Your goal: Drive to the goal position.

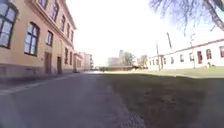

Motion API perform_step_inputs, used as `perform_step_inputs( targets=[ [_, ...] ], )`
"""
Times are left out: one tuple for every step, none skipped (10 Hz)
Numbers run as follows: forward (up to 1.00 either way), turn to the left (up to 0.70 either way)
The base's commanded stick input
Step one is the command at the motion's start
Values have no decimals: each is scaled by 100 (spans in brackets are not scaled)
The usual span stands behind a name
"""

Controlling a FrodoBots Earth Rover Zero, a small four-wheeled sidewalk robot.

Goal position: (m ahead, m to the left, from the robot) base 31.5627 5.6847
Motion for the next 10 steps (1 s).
perform_step_inputs(
  targets=[
    [85, 34],
    [85, 34],
    [85, 34],
    [85, 4],
    [85, 0],
    [85, 0],
    [85, 0],
    [85, 0],
    [85, 0],
    [85, 0]
  ],
)
